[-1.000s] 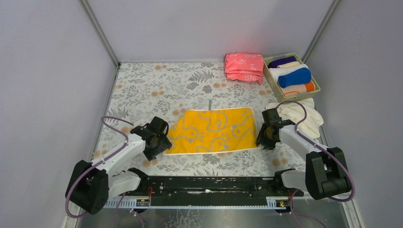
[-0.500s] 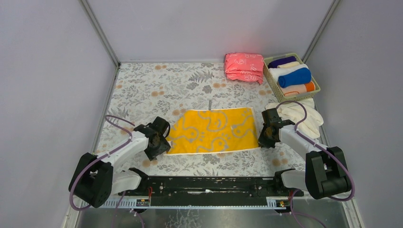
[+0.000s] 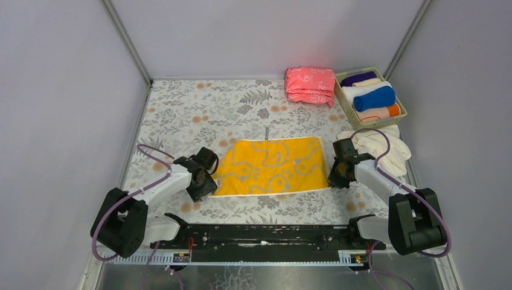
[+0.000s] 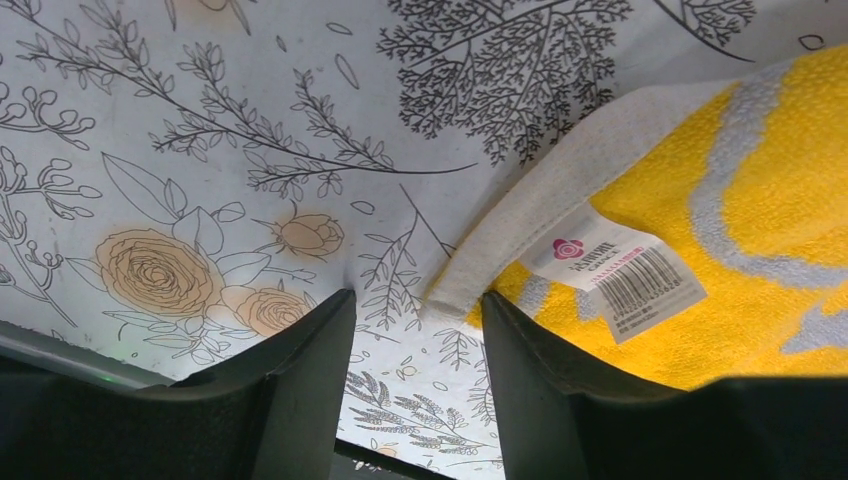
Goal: Roll the towels
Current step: Flatten out the towel at the center of the board, then fold the towel at the center of the board.
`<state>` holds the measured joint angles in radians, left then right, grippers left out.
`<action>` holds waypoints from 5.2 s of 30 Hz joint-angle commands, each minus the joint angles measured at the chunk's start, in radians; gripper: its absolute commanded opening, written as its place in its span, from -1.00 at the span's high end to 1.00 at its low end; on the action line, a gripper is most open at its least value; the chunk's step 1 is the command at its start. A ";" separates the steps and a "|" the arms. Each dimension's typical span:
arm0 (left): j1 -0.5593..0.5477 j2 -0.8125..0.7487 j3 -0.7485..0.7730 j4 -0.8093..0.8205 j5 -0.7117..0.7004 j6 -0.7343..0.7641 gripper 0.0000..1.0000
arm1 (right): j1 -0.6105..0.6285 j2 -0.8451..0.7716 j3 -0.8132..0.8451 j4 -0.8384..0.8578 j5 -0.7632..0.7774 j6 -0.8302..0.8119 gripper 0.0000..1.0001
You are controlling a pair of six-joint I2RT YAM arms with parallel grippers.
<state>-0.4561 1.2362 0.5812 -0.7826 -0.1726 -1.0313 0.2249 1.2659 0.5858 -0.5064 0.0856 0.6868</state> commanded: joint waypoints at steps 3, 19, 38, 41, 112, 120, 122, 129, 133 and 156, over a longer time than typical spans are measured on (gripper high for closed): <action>-0.086 0.130 -0.011 0.090 -0.011 -0.037 0.12 | 0.009 0.001 -0.028 0.035 0.010 -0.009 0.83; -0.100 -0.009 0.178 -0.021 -0.093 -0.004 1.00 | 0.009 -0.090 0.141 -0.055 0.057 -0.073 0.89; -0.035 -0.349 0.837 -0.318 -0.343 0.155 1.00 | 0.008 -0.405 0.720 -0.282 0.036 -0.264 1.00; -0.035 -0.396 0.821 -0.332 -0.324 0.145 0.99 | 0.009 -0.441 0.733 -0.317 0.016 -0.248 1.00; 0.300 0.225 0.115 0.299 0.120 0.244 0.99 | -0.147 0.128 0.039 0.196 -0.107 -0.152 1.00; 0.291 0.179 0.097 0.290 0.132 0.226 0.96 | -0.147 0.130 0.050 0.182 -0.096 -0.155 1.00; 0.290 0.142 0.118 0.260 0.117 0.227 0.96 | -0.147 0.104 0.056 0.171 -0.096 -0.157 1.00; 0.284 0.069 0.161 0.185 0.132 0.236 0.95 | -0.147 0.075 0.068 0.144 -0.085 -0.161 1.00; 0.281 0.056 0.135 0.169 0.137 0.235 0.95 | -0.147 0.073 0.061 0.143 -0.084 -0.162 1.00; 0.246 -0.071 0.059 0.123 0.081 0.167 0.22 | -0.147 -0.024 0.133 0.058 -0.037 -0.198 0.23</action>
<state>-0.2077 1.2446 0.6205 -0.5812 -0.0307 -0.8448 0.0837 1.3125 0.6460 -0.3988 -0.0113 0.5198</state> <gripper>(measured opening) 0.320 0.330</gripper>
